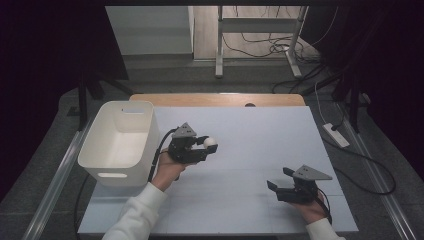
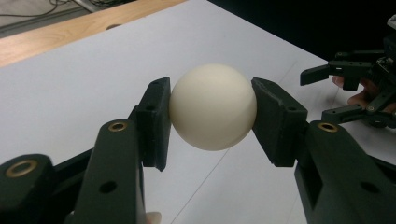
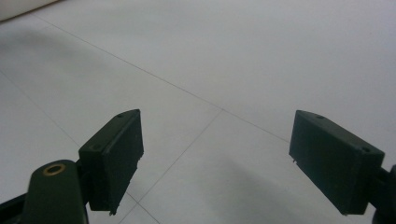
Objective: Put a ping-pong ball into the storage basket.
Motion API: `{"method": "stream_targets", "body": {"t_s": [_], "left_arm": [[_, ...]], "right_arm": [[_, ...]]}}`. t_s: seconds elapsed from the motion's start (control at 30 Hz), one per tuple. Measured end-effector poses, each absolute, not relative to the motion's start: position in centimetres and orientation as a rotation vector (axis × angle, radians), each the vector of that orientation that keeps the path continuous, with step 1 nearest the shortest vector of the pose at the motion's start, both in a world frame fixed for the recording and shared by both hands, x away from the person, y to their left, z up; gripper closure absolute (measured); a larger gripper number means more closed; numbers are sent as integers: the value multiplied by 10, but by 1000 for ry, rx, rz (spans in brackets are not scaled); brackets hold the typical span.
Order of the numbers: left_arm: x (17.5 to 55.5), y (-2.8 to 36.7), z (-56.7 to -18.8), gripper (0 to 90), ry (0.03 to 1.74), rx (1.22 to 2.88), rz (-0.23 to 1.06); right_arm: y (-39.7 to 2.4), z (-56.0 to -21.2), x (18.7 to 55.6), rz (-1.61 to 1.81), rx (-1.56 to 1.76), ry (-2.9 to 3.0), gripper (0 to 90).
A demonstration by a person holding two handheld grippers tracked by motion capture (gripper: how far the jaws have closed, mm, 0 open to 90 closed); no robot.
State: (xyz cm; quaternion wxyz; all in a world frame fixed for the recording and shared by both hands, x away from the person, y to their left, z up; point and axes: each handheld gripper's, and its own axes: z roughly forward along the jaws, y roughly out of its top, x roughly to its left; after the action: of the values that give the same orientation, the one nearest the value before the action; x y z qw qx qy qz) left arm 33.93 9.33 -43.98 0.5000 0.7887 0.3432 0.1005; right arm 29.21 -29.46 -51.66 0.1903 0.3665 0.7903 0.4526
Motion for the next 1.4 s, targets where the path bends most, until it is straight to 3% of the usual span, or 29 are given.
{"method": "stream_targets", "body": {"t_s": [1.4], "left_arm": [[345, 123, -411, 503, 888, 1813, 336]], "right_arm": [[-294, -517, 292, 1271, 1025, 2219, 174]]}}
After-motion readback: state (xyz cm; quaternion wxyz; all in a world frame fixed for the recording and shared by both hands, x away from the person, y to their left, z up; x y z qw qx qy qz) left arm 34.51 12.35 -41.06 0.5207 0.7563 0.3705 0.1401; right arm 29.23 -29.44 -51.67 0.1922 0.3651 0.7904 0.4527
